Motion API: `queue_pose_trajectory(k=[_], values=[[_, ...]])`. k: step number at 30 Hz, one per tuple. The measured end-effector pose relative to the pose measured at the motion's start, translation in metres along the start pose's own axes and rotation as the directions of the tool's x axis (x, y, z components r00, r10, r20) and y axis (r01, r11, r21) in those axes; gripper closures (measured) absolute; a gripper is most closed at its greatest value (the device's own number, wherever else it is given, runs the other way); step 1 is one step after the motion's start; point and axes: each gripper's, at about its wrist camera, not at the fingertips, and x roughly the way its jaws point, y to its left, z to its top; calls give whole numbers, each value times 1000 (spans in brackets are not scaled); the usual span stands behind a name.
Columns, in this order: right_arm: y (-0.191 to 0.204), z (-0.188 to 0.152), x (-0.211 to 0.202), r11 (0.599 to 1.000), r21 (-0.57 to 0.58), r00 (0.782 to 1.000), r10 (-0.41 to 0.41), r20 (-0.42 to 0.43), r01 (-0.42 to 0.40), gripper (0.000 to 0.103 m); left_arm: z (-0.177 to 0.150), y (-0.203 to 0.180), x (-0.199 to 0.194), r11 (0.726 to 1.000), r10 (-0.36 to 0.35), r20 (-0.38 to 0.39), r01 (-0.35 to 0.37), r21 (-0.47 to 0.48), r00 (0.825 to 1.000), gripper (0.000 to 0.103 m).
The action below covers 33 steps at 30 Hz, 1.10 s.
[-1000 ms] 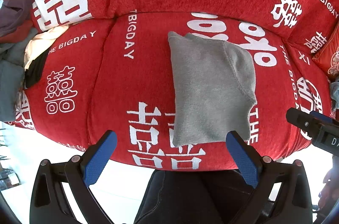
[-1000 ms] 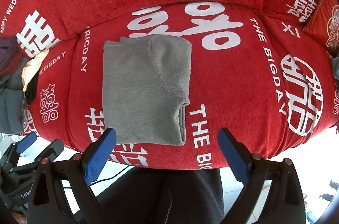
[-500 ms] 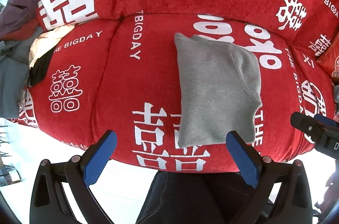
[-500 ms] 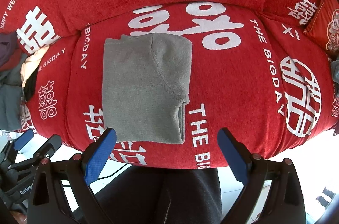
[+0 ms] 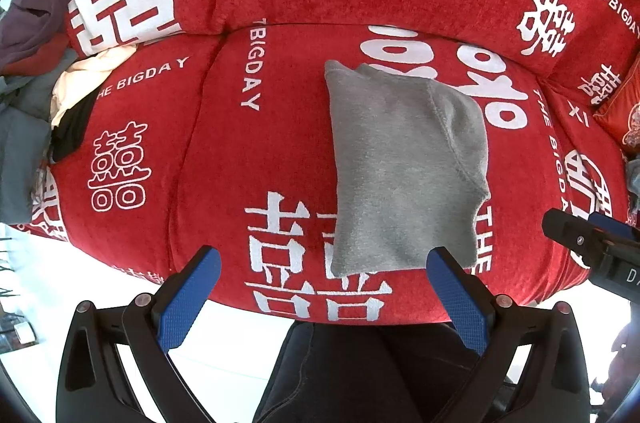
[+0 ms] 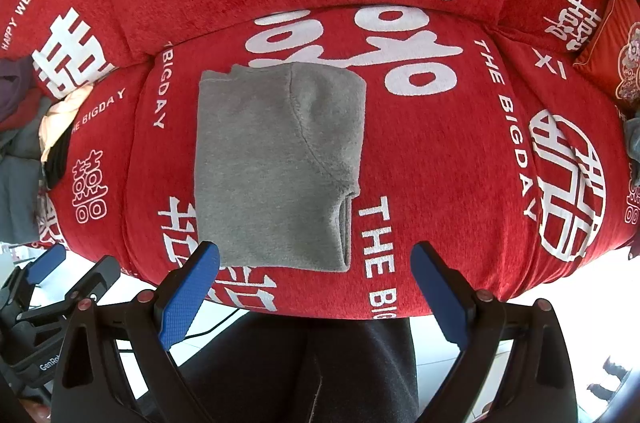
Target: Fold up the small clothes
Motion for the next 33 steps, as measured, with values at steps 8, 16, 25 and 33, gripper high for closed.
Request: queue_pose_trajectory(k=[8,16,25,33], values=[[0,-1,0,1000,2,1000,0,1,0,6,0,0,0,1000,5,2,-5,-2,1000,0],[0,1,1,1000,0,1000,-2,-1,2,6,1,0,1,1000,6,2,-6,-1,1000,0],[1,1,1,1000,1,1000,-2,-1,2,6,3,-1,4,1000,0,4,0,8,1000,0],[2,1,2,1000,-1,1000,-3,-1,3,6,3,-4,4,1000,7,3,-7,11,1000,0]])
